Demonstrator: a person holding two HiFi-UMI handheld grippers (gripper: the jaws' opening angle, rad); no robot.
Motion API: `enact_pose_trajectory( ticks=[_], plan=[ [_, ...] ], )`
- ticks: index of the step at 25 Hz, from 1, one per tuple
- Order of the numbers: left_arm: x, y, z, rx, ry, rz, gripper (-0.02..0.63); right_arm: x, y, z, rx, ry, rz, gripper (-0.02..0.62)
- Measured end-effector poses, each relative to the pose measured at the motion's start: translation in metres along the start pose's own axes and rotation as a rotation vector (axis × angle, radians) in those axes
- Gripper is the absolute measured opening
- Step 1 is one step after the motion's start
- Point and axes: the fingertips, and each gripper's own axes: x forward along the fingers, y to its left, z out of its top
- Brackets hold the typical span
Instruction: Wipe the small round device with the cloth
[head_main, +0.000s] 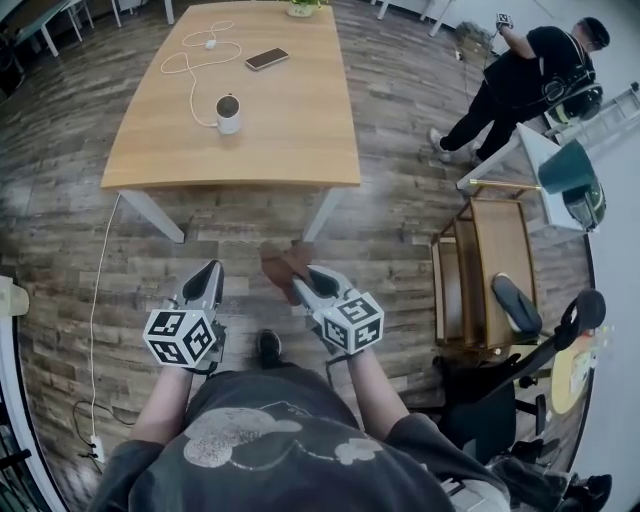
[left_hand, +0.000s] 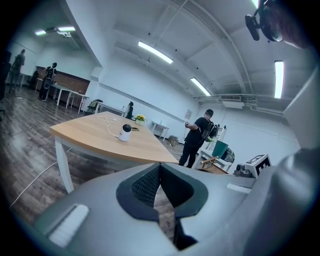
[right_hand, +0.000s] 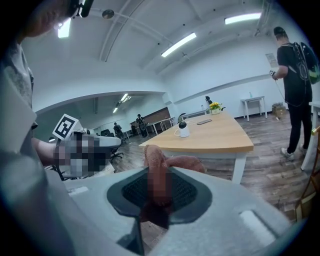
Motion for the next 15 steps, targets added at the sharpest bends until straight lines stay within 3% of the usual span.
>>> enact_pose_trajectory(
  ticks=[7,15],
  plan=[
    [-0.036,0.002,-0.007,-0.013,-0.013,0.011,0.018,-0.003,0.027,-0.008,-0.007,0.019,-0.023,0.078],
    [-0.106,0.009,-0.031,-0.028,-0.013,0.007,0.018,-0.011,0.102,-0.034,-0.013,0.020,-0.015,0.077]
  ],
)
